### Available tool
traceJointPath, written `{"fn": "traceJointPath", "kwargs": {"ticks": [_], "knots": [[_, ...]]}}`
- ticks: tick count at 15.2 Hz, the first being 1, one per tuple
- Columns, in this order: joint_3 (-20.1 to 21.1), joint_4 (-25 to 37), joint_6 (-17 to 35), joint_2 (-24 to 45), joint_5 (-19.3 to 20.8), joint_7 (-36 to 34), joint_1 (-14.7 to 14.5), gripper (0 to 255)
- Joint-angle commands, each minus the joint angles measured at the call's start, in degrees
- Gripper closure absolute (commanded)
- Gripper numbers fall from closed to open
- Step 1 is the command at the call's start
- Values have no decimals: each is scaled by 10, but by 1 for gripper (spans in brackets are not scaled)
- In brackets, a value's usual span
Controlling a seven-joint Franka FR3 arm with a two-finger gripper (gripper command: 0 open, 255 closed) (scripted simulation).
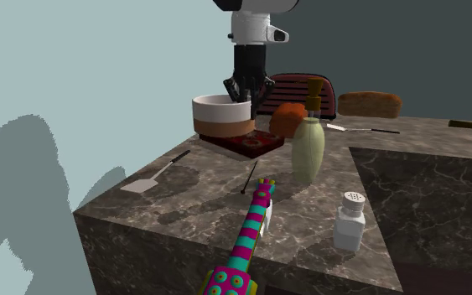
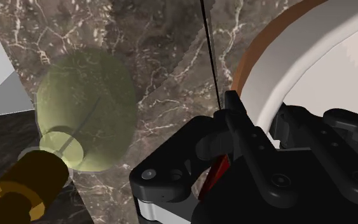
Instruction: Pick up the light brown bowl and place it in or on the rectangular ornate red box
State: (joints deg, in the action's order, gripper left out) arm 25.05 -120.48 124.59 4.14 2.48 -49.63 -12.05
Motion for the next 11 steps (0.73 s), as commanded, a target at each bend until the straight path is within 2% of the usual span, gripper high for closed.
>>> {"fn": "traceJointPath", "kwargs": {"ticks": [1, 6, 11], "knots": [[-5, 39, -16, 26, 12, 4, 4, 255], [-24, 166, -57, 118, 48, 19, 8, 255], [-42, 321, -114, 220, 76, 38, 2, 255]]}}
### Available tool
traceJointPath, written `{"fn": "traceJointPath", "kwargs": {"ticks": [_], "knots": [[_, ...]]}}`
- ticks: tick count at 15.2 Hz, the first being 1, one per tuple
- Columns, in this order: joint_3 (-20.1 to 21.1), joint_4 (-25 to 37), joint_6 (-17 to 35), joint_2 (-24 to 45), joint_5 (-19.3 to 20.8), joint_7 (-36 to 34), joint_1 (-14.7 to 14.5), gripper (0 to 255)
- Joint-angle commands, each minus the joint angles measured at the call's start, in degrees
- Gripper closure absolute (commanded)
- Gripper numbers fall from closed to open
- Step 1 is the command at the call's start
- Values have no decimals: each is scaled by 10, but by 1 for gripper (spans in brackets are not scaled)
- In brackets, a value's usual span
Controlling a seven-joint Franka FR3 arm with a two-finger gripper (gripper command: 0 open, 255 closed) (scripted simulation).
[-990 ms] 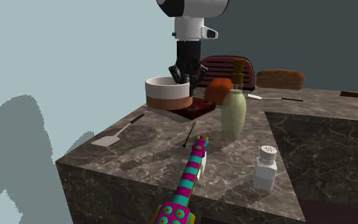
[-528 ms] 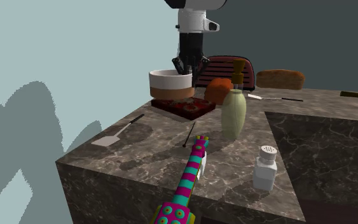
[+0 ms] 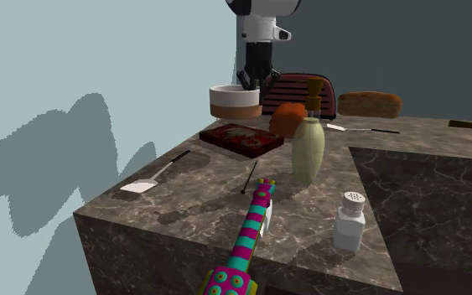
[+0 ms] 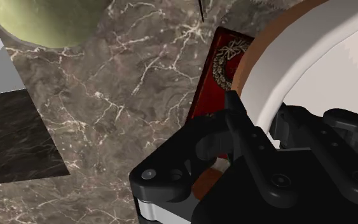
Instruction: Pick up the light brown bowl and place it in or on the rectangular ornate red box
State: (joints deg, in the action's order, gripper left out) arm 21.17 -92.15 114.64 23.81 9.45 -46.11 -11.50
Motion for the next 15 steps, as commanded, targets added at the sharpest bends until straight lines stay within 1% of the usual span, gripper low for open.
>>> {"fn": "traceJointPath", "kwargs": {"ticks": [1, 6, 15], "knots": [[-7, 74, -29, 46, 11, 8, -6, 255], [-25, 289, -116, 173, 32, 36, -28, 255], [-29, 236, -54, 184, 37, 30, -23, 255]]}}
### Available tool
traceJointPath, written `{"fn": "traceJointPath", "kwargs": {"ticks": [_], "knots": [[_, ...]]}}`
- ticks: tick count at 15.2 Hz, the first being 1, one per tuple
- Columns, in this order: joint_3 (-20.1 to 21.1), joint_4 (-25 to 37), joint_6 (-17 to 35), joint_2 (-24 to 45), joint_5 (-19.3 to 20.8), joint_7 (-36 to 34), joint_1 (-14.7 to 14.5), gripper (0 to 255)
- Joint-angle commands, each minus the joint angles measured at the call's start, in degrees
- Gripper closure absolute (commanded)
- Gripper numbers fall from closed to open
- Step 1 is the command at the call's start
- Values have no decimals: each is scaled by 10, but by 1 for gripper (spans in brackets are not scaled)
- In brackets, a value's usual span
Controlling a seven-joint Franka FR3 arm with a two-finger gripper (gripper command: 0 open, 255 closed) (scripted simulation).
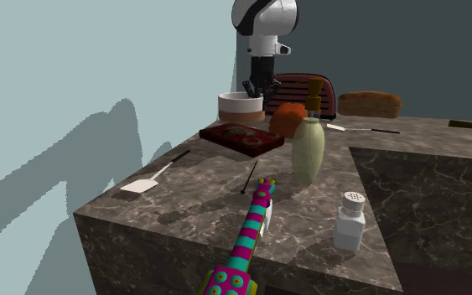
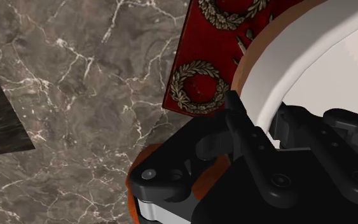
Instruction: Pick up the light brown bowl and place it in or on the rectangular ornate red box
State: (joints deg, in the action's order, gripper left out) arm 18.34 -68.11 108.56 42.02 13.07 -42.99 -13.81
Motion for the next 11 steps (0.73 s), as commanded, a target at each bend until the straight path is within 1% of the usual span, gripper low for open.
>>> {"fn": "traceJointPath", "kwargs": {"ticks": [1, 7, 11], "knots": [[-1, -9, 13, 4, 1, -1, 0, 255], [-4, -32, 51, 19, 6, -5, 1, 255], [-4, -32, 51, 19, 6, -5, 1, 255]]}}
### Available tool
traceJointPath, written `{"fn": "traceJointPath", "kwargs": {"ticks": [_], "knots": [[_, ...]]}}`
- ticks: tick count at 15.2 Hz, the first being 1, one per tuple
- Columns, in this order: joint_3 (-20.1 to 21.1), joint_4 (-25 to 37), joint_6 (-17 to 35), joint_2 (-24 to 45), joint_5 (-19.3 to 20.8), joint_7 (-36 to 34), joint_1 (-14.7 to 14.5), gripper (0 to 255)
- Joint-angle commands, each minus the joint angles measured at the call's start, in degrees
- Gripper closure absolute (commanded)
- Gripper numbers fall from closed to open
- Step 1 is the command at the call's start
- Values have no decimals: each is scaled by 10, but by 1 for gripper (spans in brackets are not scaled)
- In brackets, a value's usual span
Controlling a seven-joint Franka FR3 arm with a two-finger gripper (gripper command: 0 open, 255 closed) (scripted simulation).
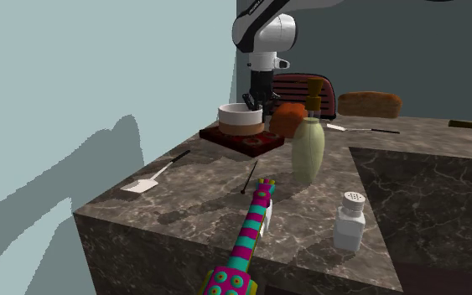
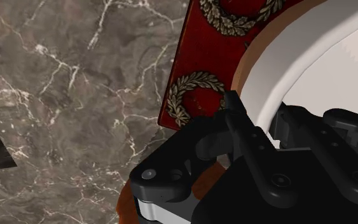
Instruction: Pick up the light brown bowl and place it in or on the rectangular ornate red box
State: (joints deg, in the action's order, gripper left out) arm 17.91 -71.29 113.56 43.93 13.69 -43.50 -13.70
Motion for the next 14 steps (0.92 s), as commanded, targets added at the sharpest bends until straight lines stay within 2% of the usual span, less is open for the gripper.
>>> {"fn": "traceJointPath", "kwargs": {"ticks": [1, 4, 5, 10, 14], "knots": [[0, 0, 1, 0, 0, 0, 0, 255], [0, 0, 1, 0, 0, 0, 0, 255], [0, -1, 1, -1, 0, 0, 0, 0], [0, 0, 1, 0, 0, 0, 0, 0], [5, 37, -57, -22, -7, 5, -2, 0]]}}
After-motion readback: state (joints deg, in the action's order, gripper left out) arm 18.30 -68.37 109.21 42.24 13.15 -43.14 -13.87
